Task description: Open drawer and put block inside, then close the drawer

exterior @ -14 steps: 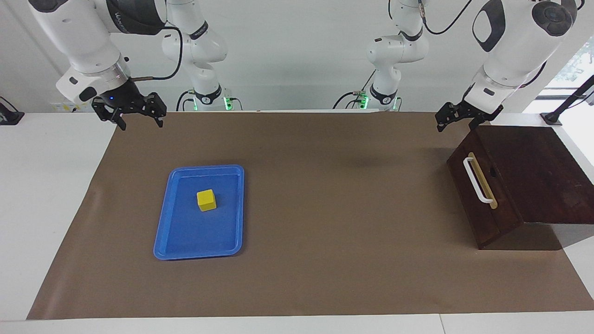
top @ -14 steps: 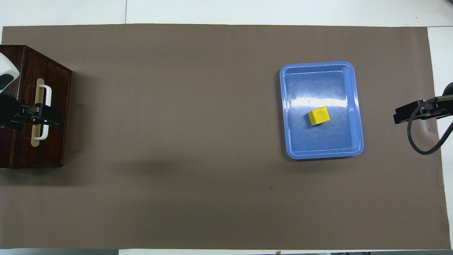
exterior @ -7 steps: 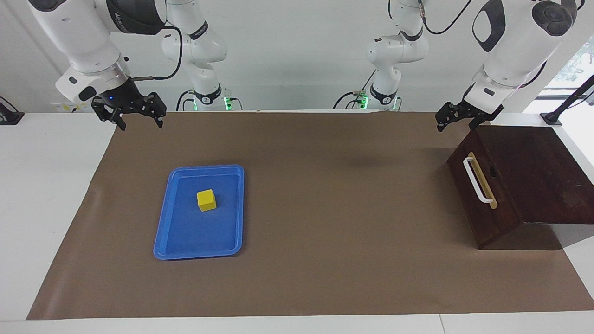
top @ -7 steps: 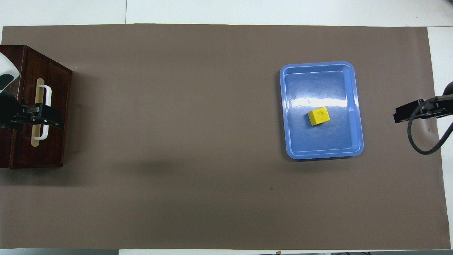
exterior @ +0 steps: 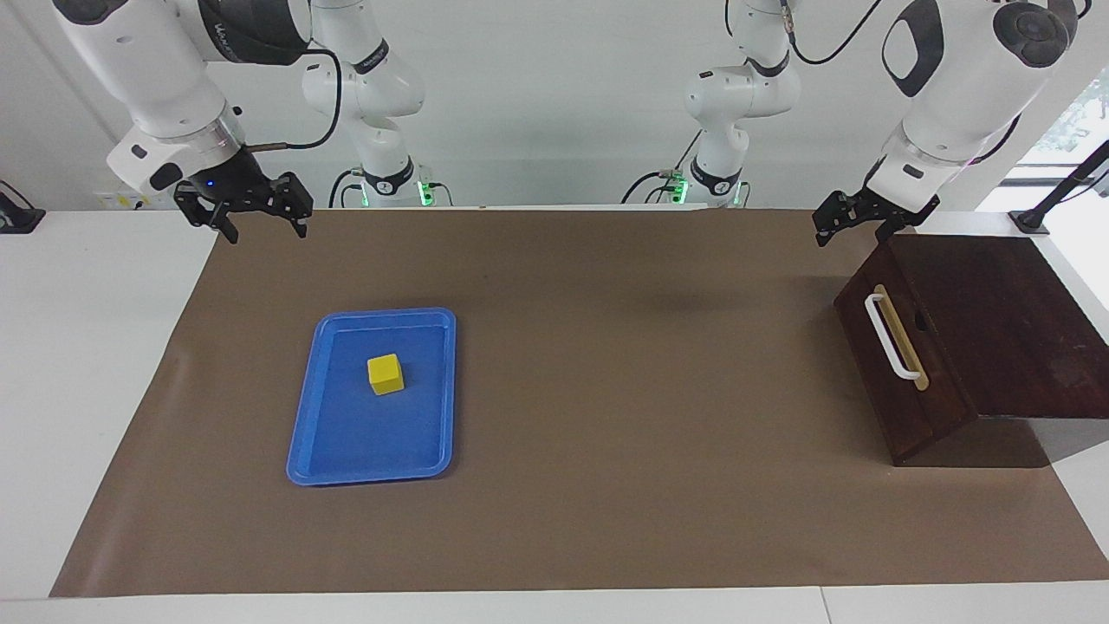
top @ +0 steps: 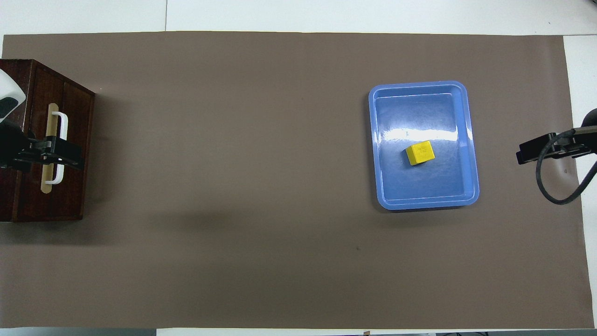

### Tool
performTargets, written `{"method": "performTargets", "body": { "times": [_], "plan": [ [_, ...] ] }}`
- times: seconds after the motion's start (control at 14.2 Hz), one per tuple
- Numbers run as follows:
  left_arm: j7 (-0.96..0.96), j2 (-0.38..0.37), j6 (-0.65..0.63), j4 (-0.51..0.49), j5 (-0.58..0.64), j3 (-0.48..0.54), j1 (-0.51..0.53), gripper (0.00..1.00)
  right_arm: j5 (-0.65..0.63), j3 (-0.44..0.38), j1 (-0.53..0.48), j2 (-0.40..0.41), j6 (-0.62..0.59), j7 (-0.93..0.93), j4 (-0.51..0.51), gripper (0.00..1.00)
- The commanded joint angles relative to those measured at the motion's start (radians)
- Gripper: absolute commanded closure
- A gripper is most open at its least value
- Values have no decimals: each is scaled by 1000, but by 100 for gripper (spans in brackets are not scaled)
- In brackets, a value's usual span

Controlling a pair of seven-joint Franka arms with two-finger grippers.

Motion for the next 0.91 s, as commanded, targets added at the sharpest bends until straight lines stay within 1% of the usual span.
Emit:
{"method": "performTargets", "body": {
  "times": [0.0, 0.14, 0.35, 0.49, 0.7, 0.84],
  "plan": [
    [8, -13, -17, 0, -8, 5, -3, 0, 31, 2, -14, -32, 1, 60, -50, 0],
    [5, -13, -12, 0, -8, 7, -2, 0, 67, 2, -14, -43, 10, 205, -79, 0],
    [8, -10, 14, 1, -8, 8, 0, 0, 142, 1, -16, -70, 77, 451, -158, 0],
    [16, -12, 14, -3, -8, 8, 3, 0, 172, 1, -14, -67, 93, 586, -186, 0],
    [16, -15, 17, -16, -5, 8, 0, 0, 253, 1, -40, 0, 102, 756, -189, 0],
    [16, -16, 20, -23, -4, 7, 0, 0, 313, 1, -53, 52, 137, 881, -198, 0]
  ]
}}
